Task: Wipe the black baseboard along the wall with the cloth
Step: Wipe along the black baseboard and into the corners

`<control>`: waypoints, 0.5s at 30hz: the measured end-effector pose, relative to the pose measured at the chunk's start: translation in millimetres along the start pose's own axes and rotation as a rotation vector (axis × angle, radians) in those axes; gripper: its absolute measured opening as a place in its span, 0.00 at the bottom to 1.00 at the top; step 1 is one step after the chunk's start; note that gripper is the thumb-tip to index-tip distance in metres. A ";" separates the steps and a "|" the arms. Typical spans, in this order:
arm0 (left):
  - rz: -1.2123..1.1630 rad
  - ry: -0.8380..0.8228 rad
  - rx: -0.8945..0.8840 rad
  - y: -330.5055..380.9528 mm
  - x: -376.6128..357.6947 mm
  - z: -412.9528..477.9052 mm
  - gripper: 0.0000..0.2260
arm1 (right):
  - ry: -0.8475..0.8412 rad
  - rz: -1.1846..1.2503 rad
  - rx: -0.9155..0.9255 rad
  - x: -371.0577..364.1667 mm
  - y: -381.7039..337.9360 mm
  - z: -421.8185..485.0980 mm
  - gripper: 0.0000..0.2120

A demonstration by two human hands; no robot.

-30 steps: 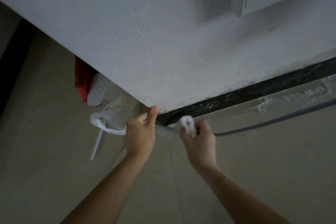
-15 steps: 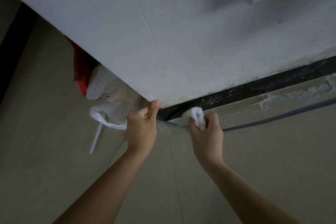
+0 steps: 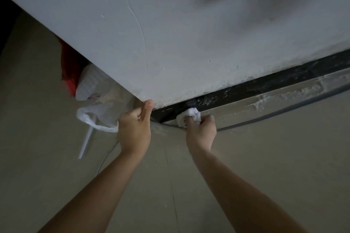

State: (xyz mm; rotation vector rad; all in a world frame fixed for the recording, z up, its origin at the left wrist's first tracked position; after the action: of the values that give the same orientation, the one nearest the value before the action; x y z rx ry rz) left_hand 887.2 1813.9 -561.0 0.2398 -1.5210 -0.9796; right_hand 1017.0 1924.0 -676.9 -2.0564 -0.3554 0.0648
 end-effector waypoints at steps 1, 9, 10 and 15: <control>0.005 0.005 0.006 -0.3 -0.3 0.3 0.27 | 0.064 0.010 -0.016 9.7 -0.4 4.4 0.10; 0.106 -0.063 -0.021 -5.0 -24.0 -23.4 0.23 | -0.161 -0.125 0.130 22.4 -11.0 -20.0 0.10; 0.109 -0.068 -0.021 -3.9 -26.7 -24.6 0.25 | -0.225 -0.161 0.163 12.8 -14.2 -22.8 0.10; 0.136 -0.079 0.000 2.9 -31.6 -30.0 0.30 | -0.201 -0.153 0.283 12.9 -40.6 -3.0 0.15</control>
State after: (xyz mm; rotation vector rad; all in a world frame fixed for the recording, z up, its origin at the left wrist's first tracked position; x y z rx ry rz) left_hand 922.4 1823.5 -584.9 0.0973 -1.5880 -0.8898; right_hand 1020.9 1943.4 -639.1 -1.7410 -0.5928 0.2176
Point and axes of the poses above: each hand's wrist, its own z-axis towards the middle knuckle, its own x-axis out of the back of the hand, y = z × x, the point moved 7 cm from there along z, towards the middle knuckle, and after that the axes turned 1 degree about -z, right-handed, at the moved point
